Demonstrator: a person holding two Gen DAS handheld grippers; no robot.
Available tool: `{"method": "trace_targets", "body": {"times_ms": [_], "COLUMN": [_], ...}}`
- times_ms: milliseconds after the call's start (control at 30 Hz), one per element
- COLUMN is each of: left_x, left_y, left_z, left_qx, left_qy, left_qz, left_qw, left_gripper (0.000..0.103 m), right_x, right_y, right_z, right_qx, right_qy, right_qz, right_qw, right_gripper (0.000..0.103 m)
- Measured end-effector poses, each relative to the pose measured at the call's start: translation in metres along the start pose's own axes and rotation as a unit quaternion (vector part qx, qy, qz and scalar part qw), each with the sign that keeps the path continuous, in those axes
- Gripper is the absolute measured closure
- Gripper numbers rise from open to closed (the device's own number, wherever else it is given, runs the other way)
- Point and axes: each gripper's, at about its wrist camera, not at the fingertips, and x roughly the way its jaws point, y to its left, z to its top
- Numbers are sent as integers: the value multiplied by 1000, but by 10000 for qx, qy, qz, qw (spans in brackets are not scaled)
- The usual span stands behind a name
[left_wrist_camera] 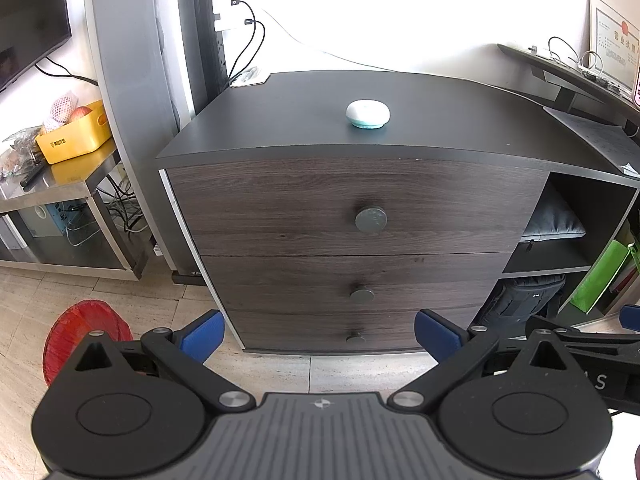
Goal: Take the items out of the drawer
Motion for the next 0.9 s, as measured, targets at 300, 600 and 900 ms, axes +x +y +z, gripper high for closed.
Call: {"method": "trace_targets", "body": {"times_ms": [300,600,900], "left_x": [0,1,2], "left_y": [-1,-3,-3], "left_z": [1,2,2], "left_qx": [23,5,7], "left_qy": [-12,14,13], "left_qz": [13,8,10], "left_qw": [10000,10000,10000], "left_gripper": [2,2,2], "right_x": [0,2,3], "right_y": [-2,0,2], "right_z": [1,4,1], "right_qx": [1,6,21], "right_qy": [-23,-16,-28], "right_qz": [-3,-20,-28], "right_qw": [10000,10000,10000], "right_gripper": [3,3,3]}}
